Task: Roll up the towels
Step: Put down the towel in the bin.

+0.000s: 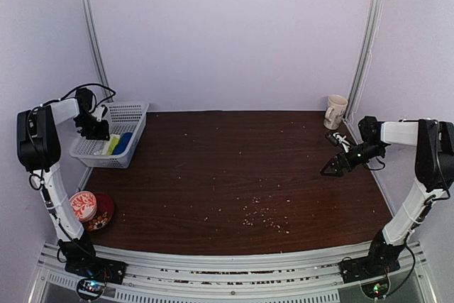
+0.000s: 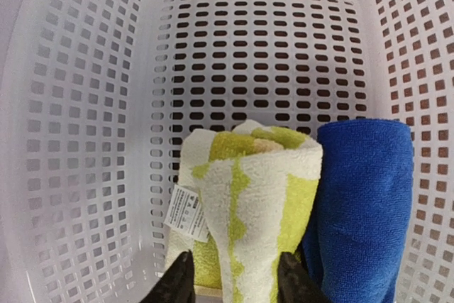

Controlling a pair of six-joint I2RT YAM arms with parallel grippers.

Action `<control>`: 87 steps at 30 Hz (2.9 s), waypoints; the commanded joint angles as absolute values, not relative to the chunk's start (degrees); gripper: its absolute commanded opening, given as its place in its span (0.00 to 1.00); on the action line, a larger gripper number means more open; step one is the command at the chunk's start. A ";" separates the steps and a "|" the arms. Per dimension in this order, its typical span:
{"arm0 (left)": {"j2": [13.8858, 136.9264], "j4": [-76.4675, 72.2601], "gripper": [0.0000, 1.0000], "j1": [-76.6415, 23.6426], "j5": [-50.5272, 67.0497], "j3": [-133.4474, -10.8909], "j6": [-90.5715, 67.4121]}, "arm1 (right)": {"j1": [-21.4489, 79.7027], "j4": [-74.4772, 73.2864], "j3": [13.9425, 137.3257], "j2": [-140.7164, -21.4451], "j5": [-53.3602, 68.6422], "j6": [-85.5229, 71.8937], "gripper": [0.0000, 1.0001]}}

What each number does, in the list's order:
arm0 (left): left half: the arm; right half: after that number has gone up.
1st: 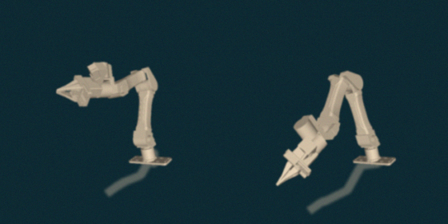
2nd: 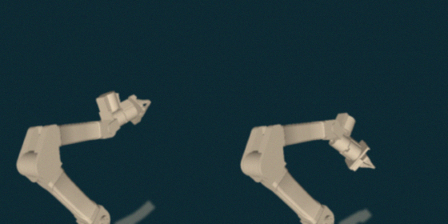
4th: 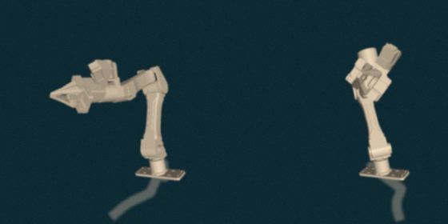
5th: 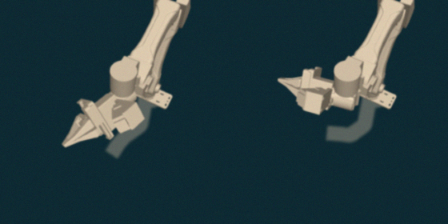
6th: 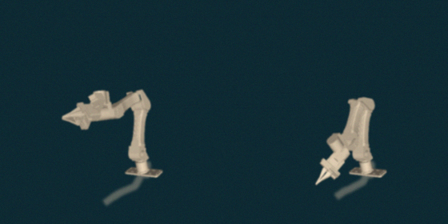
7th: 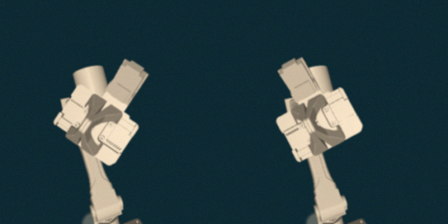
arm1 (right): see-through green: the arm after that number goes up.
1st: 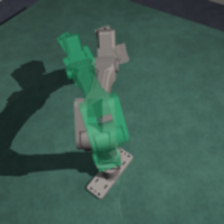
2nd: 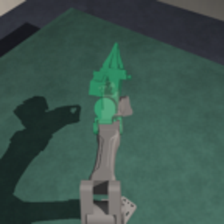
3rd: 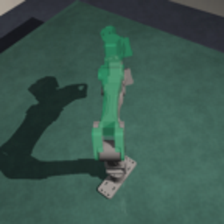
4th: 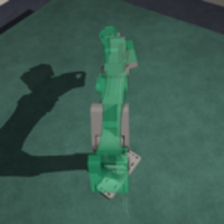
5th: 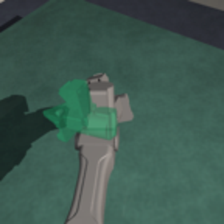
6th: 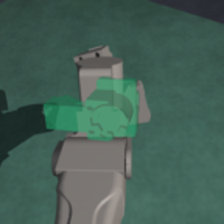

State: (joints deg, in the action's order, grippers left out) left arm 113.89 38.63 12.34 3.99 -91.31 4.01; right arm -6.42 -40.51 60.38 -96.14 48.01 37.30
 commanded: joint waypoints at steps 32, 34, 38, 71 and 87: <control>122.80 32.79 0.29 12.67 -6.17 -92.05 2.57 | -6.77 -41.35 61.61 -97.01 48.08 37.97 1.00; 122.12 32.78 0.36 12.66 -7.44 -92.10 2.15 | -6.77 -41.44 61.69 -97.03 48.11 37.99 1.00; 119.53 32.21 0.52 12.64 -7.74 -91.73 1.33 | -6.77 -41.65 61.73 -97.03 48.10 38.06 1.00; 110.52 34.90 0.52 3.50 -16.21 -85.31 2.28 | -6.80 -41.71 61.33 -95.71 48.98 38.23 1.00; 113.39 34.79 0.50 3.44 -18.88 -84.68 2.97 | -6.86 -41.78 61.34 -95.56 48.69 38.40 1.00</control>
